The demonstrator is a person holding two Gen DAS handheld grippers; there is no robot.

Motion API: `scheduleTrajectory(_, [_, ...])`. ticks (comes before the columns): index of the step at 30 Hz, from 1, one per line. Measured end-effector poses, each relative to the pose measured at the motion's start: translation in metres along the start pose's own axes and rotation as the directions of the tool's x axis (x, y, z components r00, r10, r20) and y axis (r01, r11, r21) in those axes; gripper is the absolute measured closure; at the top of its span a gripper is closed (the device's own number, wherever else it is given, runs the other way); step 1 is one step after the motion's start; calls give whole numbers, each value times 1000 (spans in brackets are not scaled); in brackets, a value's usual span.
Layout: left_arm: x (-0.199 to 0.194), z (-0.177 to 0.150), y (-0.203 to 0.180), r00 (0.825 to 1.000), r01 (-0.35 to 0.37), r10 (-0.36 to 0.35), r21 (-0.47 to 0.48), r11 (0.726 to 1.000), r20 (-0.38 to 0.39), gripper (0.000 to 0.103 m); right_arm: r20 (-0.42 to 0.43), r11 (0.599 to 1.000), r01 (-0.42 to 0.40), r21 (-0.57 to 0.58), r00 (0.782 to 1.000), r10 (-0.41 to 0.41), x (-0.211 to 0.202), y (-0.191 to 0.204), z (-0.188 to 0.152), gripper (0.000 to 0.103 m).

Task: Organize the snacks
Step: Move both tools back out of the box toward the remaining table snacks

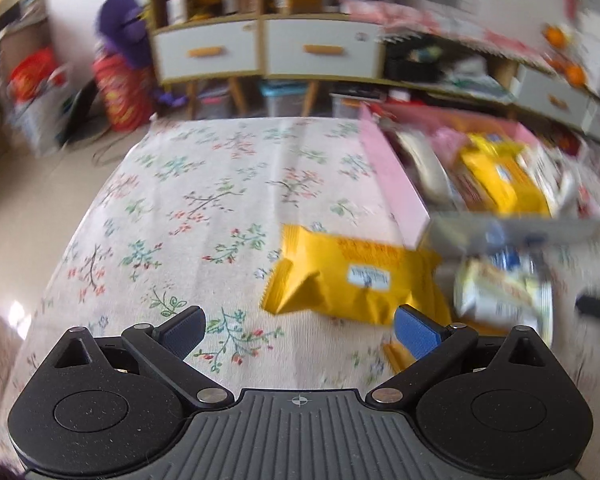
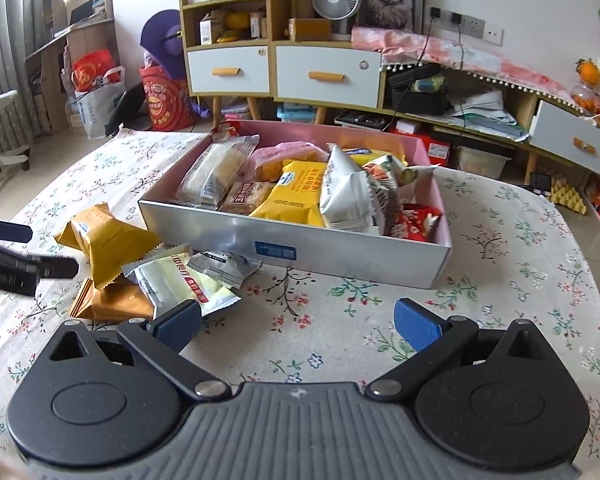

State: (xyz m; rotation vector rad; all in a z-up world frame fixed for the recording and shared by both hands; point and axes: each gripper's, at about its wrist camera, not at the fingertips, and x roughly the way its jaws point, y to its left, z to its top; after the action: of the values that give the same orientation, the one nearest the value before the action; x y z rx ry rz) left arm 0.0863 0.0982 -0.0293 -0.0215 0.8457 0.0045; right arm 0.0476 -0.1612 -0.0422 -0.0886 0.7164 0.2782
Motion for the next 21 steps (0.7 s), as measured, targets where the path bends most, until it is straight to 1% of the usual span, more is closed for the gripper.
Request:
scheduleTrajectory(3, [3, 10, 0, 1000, -12, 11, -88, 996, -6, 2, -2, 1000, -13, 6, 1000, 13, 4, 2, 4, 0])
scheduleTrajectory(9, [16, 23, -16, 996, -88, 84, -177, 980, -30, 3, -17, 998, -48, 28, 999, 49, 10, 8, 9, 0])
scheduleTrajectory(14, [23, 29, -28, 989, -150, 149, -214, 965, -21, 4, -36, 998, -68, 4, 997, 69, 14, 16, 9, 0])
scheduleTrajectory(16, [26, 31, -30, 987, -157, 156, -235, 959, -23, 4, -42, 997, -74, -5, 996, 73, 15, 19, 9, 0])
scheduleTrajectory(19, [32, 30, -33, 984, -176, 169, -243, 954, -46, 8, -45, 997, -82, -12, 996, 81, 16, 21, 10, 1])
scheduleTrajectory(21, [35, 28, -34, 983, -183, 174, -240, 953, -60, 13, -48, 997, -83, -10, 995, 82, 19, 22, 11, 0])
